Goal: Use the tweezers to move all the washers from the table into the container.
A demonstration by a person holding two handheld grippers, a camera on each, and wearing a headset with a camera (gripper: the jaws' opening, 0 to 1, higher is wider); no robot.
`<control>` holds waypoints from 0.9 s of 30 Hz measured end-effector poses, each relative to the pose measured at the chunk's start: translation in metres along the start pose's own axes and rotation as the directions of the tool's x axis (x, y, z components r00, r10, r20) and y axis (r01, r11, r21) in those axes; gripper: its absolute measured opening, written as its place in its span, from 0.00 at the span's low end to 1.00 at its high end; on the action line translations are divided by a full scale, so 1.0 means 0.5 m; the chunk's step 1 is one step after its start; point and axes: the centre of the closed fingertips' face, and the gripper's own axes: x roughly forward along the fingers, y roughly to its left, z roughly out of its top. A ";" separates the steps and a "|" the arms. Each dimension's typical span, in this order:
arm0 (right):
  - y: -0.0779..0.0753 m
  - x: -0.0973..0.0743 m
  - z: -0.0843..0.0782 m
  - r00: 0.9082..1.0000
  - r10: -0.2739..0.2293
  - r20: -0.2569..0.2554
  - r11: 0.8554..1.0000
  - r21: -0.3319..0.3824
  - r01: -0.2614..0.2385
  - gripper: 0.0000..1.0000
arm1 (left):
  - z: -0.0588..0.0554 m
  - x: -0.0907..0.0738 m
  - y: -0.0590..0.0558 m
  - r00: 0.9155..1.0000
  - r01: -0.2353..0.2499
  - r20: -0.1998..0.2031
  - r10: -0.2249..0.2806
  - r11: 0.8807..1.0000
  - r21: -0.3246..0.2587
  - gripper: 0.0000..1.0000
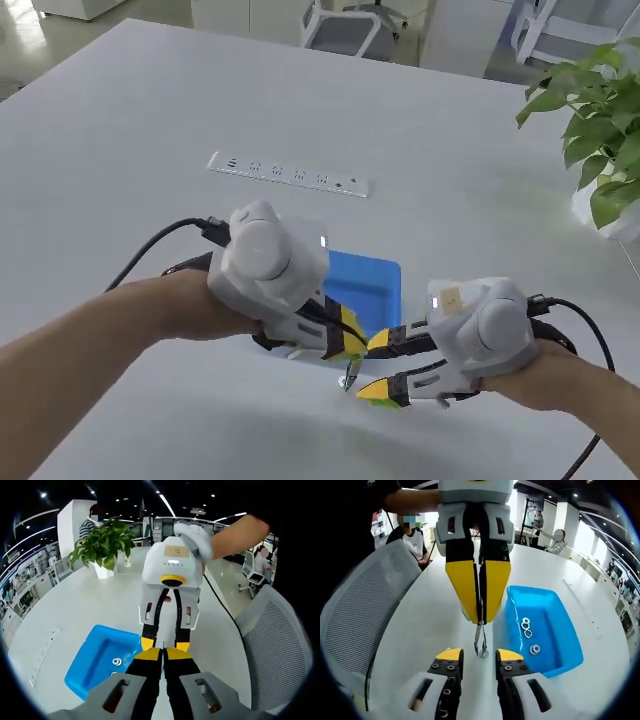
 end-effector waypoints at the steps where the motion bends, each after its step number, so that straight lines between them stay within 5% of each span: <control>1: -0.002 0.004 0.002 1.000 0.004 0.003 1.000 -0.003 -0.004 0.24 | 0.000 0.000 0.001 1.000 0.001 0.000 -0.001 1.000 0.000 0.05; 11: -0.001 0.020 -0.003 0.999 0.043 -0.030 0.999 -0.031 -0.044 0.12 | 0.001 0.004 0.005 1.000 0.006 -0.004 -0.006 1.000 -0.002 0.05; 27: -0.001 0.023 -0.009 0.999 0.040 -0.033 0.999 -0.020 -0.041 0.09 | 0.000 0.006 0.008 1.000 0.002 -0.005 -0.002 1.000 -0.013 0.05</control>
